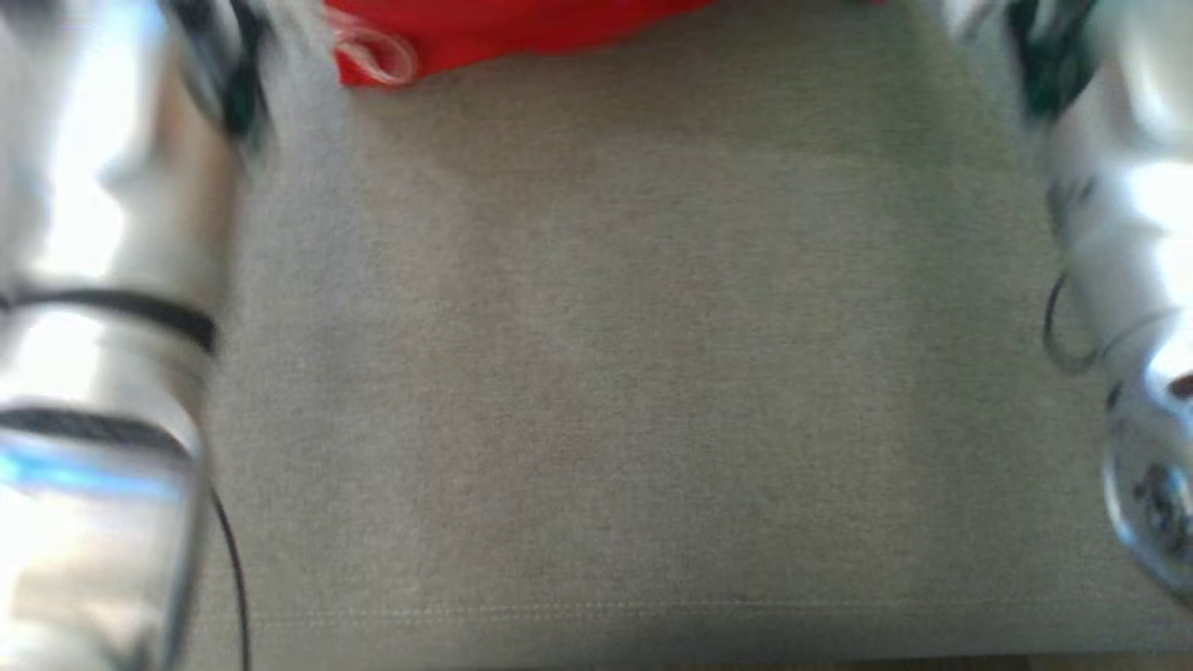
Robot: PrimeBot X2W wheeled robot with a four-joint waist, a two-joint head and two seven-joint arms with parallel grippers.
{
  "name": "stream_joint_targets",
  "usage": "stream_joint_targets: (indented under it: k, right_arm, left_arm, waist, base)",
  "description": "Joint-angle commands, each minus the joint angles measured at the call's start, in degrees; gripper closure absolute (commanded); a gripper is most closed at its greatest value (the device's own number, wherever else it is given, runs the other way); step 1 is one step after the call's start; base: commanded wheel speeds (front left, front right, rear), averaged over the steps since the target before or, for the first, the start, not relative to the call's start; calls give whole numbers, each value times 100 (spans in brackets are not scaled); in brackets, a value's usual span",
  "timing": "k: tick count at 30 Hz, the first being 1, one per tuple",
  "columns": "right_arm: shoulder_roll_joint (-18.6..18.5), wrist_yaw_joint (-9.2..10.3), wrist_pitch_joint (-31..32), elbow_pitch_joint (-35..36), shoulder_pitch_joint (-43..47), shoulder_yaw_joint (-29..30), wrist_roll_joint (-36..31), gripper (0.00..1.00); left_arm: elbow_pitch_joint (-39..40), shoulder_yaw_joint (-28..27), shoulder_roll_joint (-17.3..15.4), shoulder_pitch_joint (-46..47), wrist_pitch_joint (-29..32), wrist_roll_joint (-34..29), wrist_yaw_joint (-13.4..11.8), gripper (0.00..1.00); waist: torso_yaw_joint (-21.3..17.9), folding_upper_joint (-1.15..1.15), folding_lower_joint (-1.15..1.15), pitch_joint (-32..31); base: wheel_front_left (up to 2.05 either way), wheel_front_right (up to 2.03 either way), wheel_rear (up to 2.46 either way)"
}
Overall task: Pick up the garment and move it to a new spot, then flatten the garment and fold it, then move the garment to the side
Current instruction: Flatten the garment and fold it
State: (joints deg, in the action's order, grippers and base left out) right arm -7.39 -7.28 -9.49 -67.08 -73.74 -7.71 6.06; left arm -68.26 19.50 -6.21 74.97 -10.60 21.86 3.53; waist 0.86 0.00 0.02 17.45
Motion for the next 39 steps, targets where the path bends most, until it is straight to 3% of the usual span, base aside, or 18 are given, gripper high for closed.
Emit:
stream_joint_targets:
  k: [1,11,19,24,30,35,39]
  right_arm:
    - [136,-21,27,-50,54,3,69,100]
    - [340,-21,113,-572,770,3,504,100]
    - [423,-21,-130,-446,2063,-242,1303,100]
    - [394,-21,-418,255,3388,-376,1906,100]
    - [104,-21,-466,1451,4859,-361,2284,100]
    - [-160,-21,-76,2627,6082,-57,2388,100]
    - [-130,-21,511,3796,7124,465,2198,100]
  left_arm:
    - [-57,-160,-144,45,35,136,-16,100]
    - [-482,-388,96,-901,-78,570,52,100]
    - [-203,-638,142,-2240,-431,818,126,100]
    - [1397,-1020,-31,-3907,-438,700,151,100]
    - [3026,-1324,-340,-5509,-439,529,-62,100]
    - [4588,-1371,-510,-6829,-77,463,-530,100]
    - [5935,-1381,-541,-7868,513,485,-942,100]
  waist:
    - [83,0,-2,91]
    - [91,0,-2,258]
    - [20,0,-2,-350]
    - [12,0,-2,-834]
    - [-26,0,-2,-1275]
    - [-13,0,-2,-1580]
    - [6,0,-2,-1749]
  base:
    - [0,0,0]
    - [0,0,0]
    - [0,0,0]
    - [0,0,0]
    - [0,0,0]
    - [0,0,0]
    - [0,0,0]
